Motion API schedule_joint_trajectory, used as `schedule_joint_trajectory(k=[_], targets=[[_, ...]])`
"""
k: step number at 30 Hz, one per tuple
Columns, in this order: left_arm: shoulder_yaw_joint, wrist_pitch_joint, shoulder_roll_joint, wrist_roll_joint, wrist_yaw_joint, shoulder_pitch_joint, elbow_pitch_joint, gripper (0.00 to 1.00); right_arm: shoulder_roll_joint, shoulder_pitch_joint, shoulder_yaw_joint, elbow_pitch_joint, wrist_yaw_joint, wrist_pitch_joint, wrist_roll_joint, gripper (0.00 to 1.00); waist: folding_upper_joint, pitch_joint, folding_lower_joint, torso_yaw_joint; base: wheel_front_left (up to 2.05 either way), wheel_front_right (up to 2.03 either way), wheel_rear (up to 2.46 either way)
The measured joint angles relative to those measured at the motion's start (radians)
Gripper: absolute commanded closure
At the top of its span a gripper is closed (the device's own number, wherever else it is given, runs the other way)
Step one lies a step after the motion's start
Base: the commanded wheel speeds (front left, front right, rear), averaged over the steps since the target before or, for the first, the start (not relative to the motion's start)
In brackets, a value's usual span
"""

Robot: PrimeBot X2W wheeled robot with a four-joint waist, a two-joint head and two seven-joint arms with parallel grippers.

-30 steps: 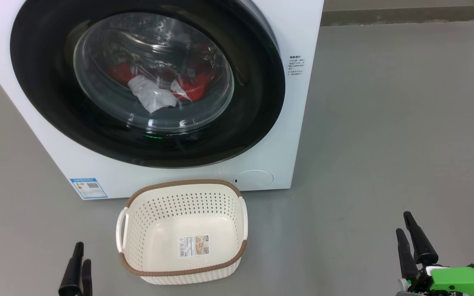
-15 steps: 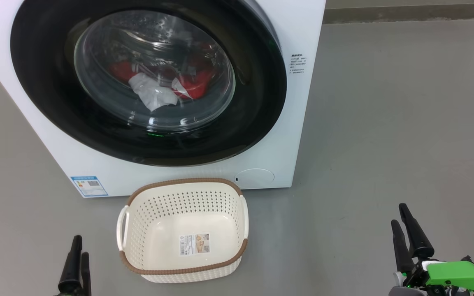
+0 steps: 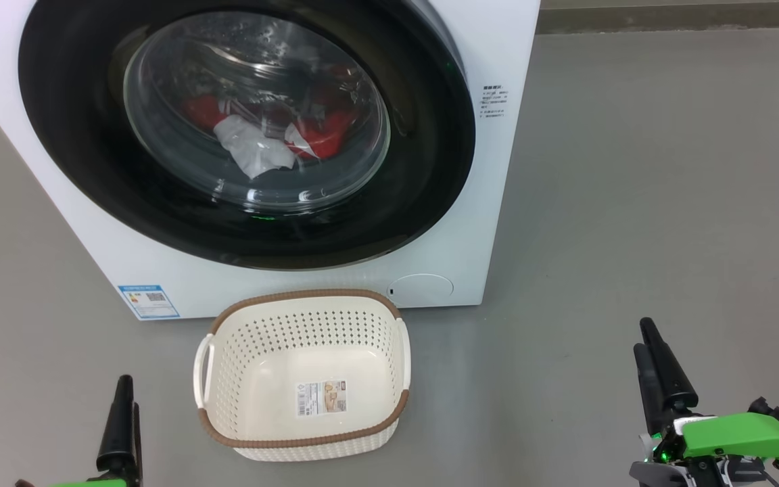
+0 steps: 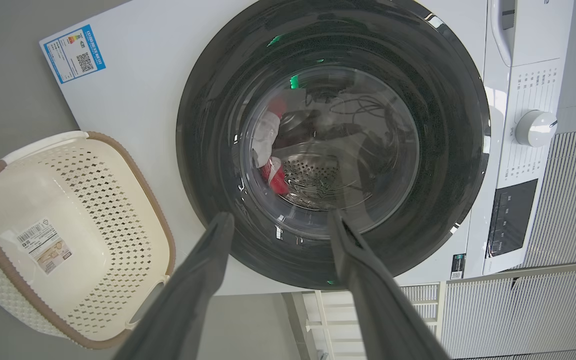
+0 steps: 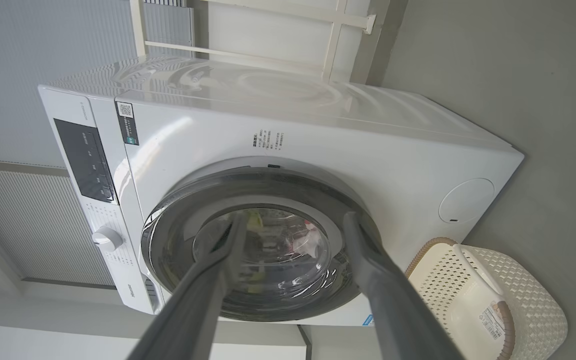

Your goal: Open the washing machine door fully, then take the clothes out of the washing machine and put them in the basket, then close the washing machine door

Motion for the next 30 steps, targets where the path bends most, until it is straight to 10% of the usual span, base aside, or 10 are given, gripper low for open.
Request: schedule_joint_trajectory(k=[30], targets=[[-0.035, -0.087, 0.024, 0.446, 0.000, -0.006, -0.048, 0.00, -0.064, -0.063, 0.151, 0.018, 0.000, -0.104, -0.414, 0.00, 0.0000, 0.007, 0.0000, 0.009, 0.00, 0.00, 0.00]])
